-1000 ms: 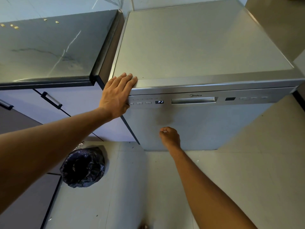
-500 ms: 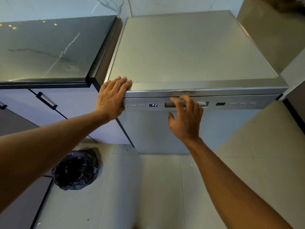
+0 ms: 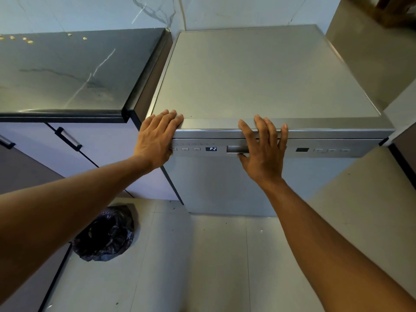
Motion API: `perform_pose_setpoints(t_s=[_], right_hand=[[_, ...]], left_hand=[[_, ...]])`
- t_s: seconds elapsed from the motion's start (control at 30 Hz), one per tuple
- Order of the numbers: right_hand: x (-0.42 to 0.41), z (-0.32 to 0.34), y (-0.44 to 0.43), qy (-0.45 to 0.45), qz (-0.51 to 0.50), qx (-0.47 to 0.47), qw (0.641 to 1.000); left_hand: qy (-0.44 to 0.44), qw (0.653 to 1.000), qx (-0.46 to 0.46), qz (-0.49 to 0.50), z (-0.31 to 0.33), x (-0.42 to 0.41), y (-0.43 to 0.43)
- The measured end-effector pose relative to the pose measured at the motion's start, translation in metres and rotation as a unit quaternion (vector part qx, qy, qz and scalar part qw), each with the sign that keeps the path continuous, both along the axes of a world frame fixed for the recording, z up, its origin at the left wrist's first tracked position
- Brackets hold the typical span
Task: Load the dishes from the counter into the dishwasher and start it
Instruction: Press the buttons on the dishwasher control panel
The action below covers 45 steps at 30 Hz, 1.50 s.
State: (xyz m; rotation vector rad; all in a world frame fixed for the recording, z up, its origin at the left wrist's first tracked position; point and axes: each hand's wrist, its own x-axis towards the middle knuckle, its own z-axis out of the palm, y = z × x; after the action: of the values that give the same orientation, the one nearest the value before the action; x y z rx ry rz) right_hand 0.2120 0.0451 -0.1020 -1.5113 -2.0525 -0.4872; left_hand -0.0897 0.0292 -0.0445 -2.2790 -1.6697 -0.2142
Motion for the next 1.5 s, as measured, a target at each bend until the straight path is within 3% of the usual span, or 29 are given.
perform_pose_setpoints(t_s=[1.5], right_hand=[[-0.0074,-0.0018,-0.0021,0.034,-0.017,0.016,0.999]], left_hand=[[0.001,1.0,0.005,-0.008,-0.0014,-0.0022,0.0]])
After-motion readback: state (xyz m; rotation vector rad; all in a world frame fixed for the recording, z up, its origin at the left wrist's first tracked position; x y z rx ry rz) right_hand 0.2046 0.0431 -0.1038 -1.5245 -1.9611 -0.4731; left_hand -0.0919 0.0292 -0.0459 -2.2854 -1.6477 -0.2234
